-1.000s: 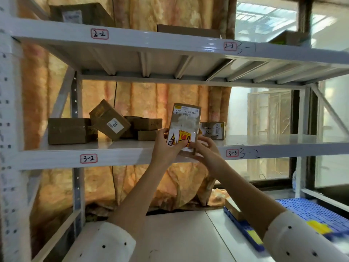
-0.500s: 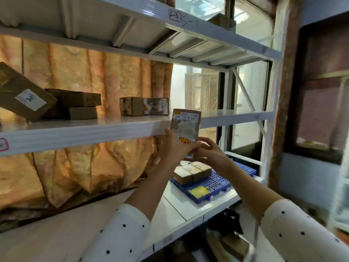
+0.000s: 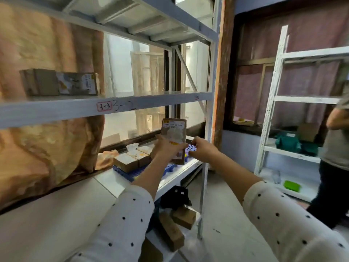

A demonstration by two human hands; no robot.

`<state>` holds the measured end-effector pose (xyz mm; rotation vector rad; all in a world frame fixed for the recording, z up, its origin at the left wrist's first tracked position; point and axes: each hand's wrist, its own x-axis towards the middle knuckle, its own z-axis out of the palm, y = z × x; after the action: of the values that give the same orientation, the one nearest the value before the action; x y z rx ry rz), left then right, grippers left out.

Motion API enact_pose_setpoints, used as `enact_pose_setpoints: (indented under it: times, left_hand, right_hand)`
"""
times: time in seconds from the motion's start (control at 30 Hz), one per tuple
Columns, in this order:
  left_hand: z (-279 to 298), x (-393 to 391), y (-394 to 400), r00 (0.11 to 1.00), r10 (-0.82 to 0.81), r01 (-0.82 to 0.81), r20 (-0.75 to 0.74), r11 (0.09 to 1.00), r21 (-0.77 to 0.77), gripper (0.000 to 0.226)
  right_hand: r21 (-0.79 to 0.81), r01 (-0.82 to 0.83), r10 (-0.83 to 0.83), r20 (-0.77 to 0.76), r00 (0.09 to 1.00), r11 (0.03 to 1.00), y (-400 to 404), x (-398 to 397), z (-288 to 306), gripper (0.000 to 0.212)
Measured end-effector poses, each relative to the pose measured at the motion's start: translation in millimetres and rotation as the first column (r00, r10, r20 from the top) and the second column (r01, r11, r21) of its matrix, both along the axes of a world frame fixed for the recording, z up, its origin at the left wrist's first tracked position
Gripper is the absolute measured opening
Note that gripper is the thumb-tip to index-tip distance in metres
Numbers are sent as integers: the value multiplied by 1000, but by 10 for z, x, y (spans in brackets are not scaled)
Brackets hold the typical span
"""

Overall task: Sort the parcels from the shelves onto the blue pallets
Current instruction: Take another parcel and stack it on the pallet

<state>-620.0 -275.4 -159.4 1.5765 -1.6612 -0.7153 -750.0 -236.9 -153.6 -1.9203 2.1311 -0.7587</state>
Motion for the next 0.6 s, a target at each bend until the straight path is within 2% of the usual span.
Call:
enact_pose_setpoints:
  times: [0.2, 0.37, 0.6]
  left_hand:
    - [-171, -586, -393, 999, 6, -7, 31, 999, 41, 115]
    - [-295, -723, -741, 997, 53, -57, 59, 996, 71, 115]
    - [-535, -692, -1296, 987, 123, -138, 106, 980, 146, 115]
  right_hand:
    - [-32, 20, -30, -377, 926, 999, -276, -597, -110, 45]
    - [12, -1, 6, -460, 888, 1000, -623, -845, -275, 49]
    - [73, -44, 75, -493, 867, 996, -1250, -813, -547, 50]
